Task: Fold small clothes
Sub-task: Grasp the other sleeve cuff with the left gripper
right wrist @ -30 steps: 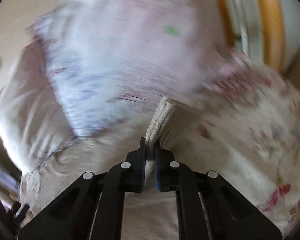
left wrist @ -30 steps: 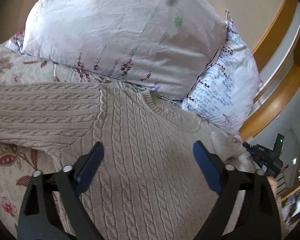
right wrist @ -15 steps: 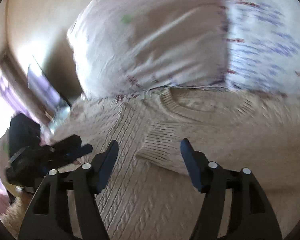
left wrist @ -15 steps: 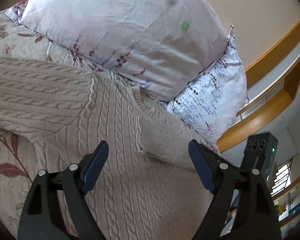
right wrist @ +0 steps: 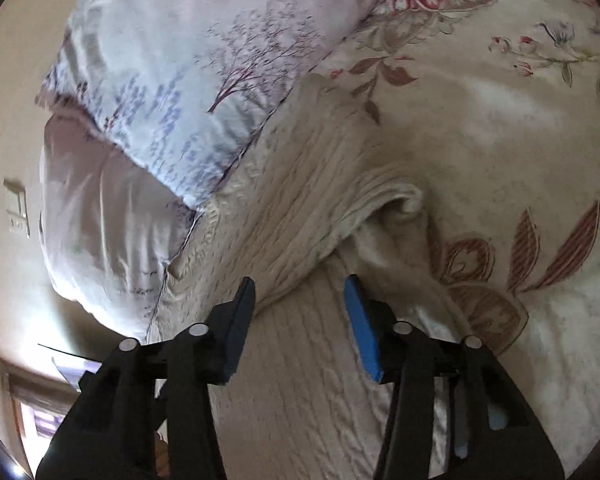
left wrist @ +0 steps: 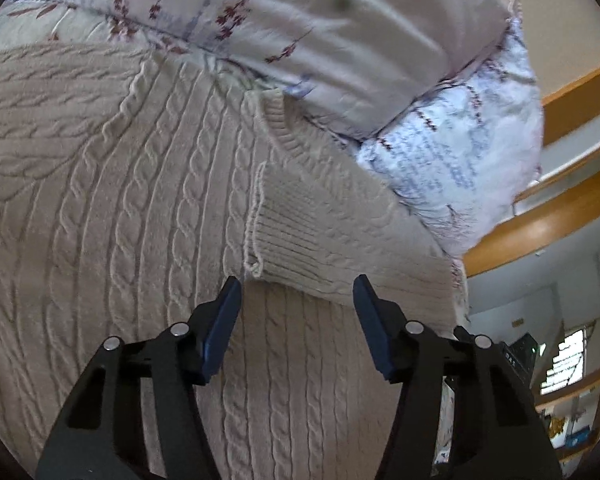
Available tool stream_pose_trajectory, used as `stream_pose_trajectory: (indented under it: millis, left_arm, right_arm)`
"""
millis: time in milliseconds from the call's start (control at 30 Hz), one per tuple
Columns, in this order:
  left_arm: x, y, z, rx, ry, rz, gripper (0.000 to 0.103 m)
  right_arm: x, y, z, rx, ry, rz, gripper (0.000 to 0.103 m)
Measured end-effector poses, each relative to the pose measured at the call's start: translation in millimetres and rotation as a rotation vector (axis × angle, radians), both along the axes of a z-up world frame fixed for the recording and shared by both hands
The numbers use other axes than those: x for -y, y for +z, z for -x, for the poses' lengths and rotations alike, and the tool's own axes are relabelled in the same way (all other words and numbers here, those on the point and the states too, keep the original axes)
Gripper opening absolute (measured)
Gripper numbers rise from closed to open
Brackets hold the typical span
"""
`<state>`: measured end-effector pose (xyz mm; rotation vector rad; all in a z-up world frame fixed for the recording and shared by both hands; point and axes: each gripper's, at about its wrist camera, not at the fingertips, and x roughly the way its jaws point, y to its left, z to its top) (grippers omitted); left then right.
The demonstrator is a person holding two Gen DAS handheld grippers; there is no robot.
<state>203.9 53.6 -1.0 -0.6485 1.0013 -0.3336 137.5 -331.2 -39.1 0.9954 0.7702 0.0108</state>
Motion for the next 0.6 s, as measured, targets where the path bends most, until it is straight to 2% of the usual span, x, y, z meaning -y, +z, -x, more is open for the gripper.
stream_pose_trajectory:
  millis: [100, 267, 300, 367, 400, 500, 600]
  left_arm:
    - [1.7, -4.9, -6.9, -0.008, 0.016, 0.004, 0.042]
    - [-1.9, -15.0, -17.8, -0.03, 0.038, 0.019, 0.022]
    - [-3.4, -16.6, -20.0, -0.032, 0.045, 0.025, 0.019]
    - [-4.4, -17.4, -23.3, -0.032, 0.059, 0.031, 0.008]
    - [-5.1, -16.6, -24.5, -0.021, 0.058, 0.034, 0.008]
    - [-9.8, -2.0, -19.8, 0.041, 0.049, 0.037, 0.007]
    - [-17.8, 17.5, -12.5, 0.116, 0.062, -0.025, 0.007]
  right_arm:
    - [2.7, 2.3, -7.4, 0.036, -0.037, 0.034, 0.047]
    - [10.7, -0.4, -10.0, 0.048, -0.065, 0.046, 0.037]
    - [11.1, -0.8, -10.0, 0.045, -0.07, 0.056, 0.034]
    - [10.8, -0.9, -12.9, 0.042, -0.087, 0.077, 0.019]
    - [12.1, -1.1, -12.8, 0.049, -0.09, 0.085, 0.01]
    - [1.2, 15.0, -6.1, 0.122, -0.082, 0.142, 0.009]
    - [-14.9, 27.0, -0.8, 0.161, -0.049, 0.206, 0.009]
